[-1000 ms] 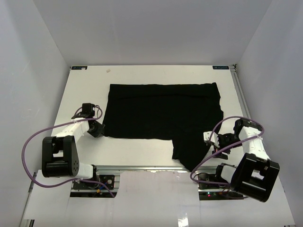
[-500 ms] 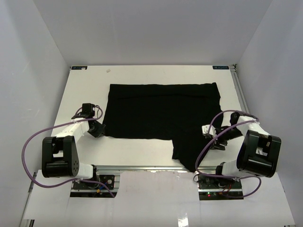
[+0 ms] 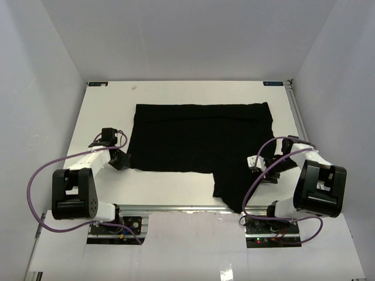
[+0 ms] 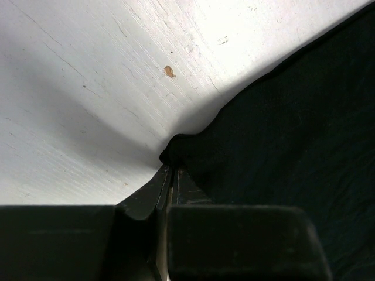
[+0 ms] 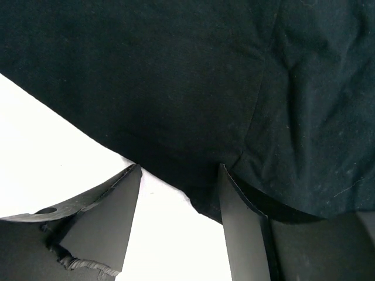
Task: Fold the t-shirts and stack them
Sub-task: Grap the side of the flattened tshirt closest away from the robot with both arms
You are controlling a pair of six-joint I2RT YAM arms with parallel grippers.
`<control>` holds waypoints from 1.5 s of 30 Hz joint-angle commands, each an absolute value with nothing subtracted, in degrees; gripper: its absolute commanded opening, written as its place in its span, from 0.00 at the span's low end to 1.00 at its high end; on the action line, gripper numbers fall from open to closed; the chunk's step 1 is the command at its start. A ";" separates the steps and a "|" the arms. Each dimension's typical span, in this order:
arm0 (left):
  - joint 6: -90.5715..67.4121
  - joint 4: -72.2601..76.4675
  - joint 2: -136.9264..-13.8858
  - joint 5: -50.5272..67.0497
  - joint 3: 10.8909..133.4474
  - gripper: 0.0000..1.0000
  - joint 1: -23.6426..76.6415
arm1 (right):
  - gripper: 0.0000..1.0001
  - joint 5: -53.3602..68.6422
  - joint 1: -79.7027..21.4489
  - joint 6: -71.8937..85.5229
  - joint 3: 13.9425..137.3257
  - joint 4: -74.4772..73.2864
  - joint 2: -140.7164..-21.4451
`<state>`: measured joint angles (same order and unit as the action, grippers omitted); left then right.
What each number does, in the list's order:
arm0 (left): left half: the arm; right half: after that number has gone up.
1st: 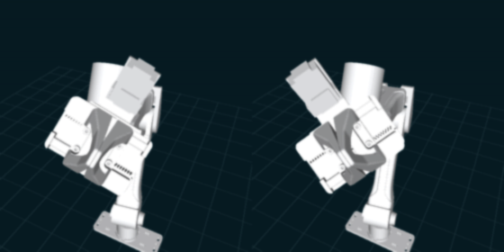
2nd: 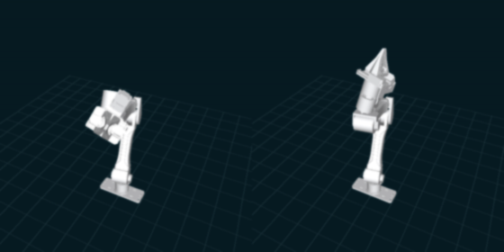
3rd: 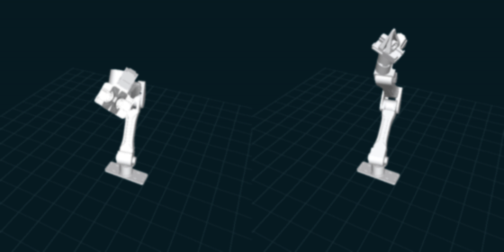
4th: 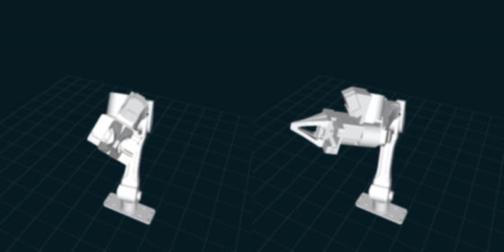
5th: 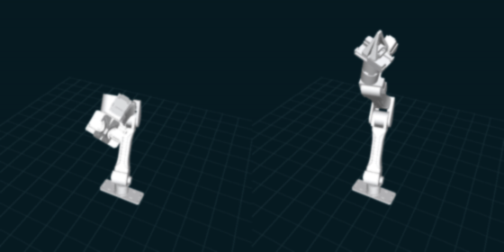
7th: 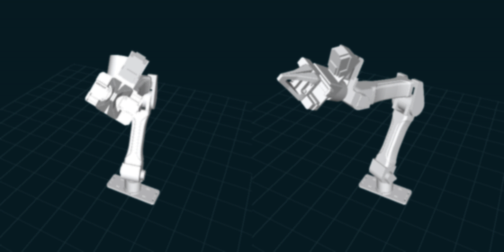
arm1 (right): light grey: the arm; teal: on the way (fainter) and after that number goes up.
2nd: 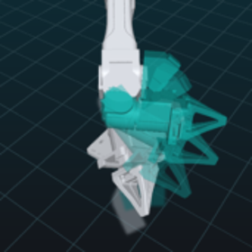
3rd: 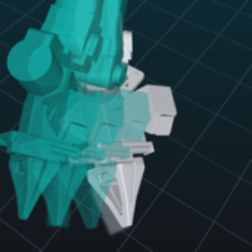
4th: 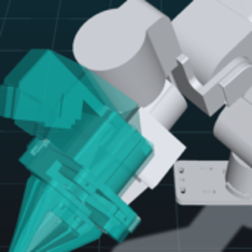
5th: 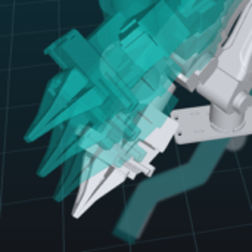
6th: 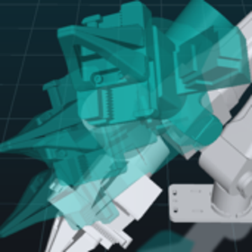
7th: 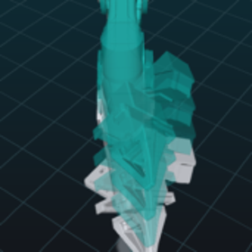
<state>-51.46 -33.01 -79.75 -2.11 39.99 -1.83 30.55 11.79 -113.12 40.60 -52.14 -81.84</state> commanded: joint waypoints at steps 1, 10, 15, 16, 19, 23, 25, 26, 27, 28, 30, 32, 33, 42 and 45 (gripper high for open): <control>-50.80 -33.66 -79.54 -1.58 40.78 0.08 -1.85 | 0.62 31.11 11.25 -124.01 39.37 -53.61 -80.25; -50.98 -33.84 -78.93 -1.58 40.78 0.08 -1.93 | 0.62 34.01 11.25 -126.47 39.73 -58.09 -75.85; -51.15 -33.92 -78.66 -1.41 40.26 0.08 -1.85 | 0.61 32.52 11.25 -128.23 38.32 -59.94 -76.11; -51.24 -33.84 -78.66 -1.32 40.17 0.08 -1.85 | 0.61 32.26 11.25 -128.23 38.06 -59.94 -76.29; -51.15 -34.01 -78.40 -1.41 39.90 0.08 -1.93 | 0.61 31.29 10.90 -126.92 36.57 -58.28 -76.99; -51.24 -34.10 -77.96 -1.49 39.29 0.08 -1.85 | 0.60 30.59 10.55 -124.19 35.86 -54.76 -77.96; -51.33 -34.10 -77.87 -1.49 38.94 0.08 -1.85 | 0.60 31.55 10.46 -122.79 36.56 -53.79 -78.66; -51.42 -34.10 -77.87 -1.49 38.76 0.08 -1.85 | 0.60 31.90 10.46 -121.83 36.91 -53.62 -79.10; -51.42 -34.10 -77.87 -1.41 38.67 0.08 -1.85 | 0.60 32.43 10.46 -121.47 37.35 -53.53 -79.62; -51.50 -34.01 -77.70 -1.41 38.67 0.08 -1.85 | 0.60 32.52 10.46 -121.29 38.14 -53.61 -79.72; -51.59 -34.10 -77.43 -1.41 38.67 0.08 -1.85 | 0.60 32.61 10.46 -120.94 38.76 -53.18 -79.81; -51.50 -34.19 -77.26 -1.41 38.67 0.08 -1.85 | 0.61 32.43 10.46 -121.11 39.02 -52.91 -79.89; -51.50 -34.19 -77.26 -1.49 38.76 0.08 -1.93 | 0.61 32.34 10.46 -121.11 39.20 -52.82 -79.98; -51.42 -34.28 -77.69 -1.58 38.41 0.08 -1.85 | 0.60 28.40 10.46 -120.59 38.15 -49.31 -81.56; -51.50 -34.28 -77.87 -1.67 38.41 0.08 -1.85 | 0.59 27.16 10.46 -120.76 37.01 -48.26 -81.39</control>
<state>-51.53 -33.36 -78.89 -1.87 39.20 -1.83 31.31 10.74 -112.90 38.11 -54.81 -80.73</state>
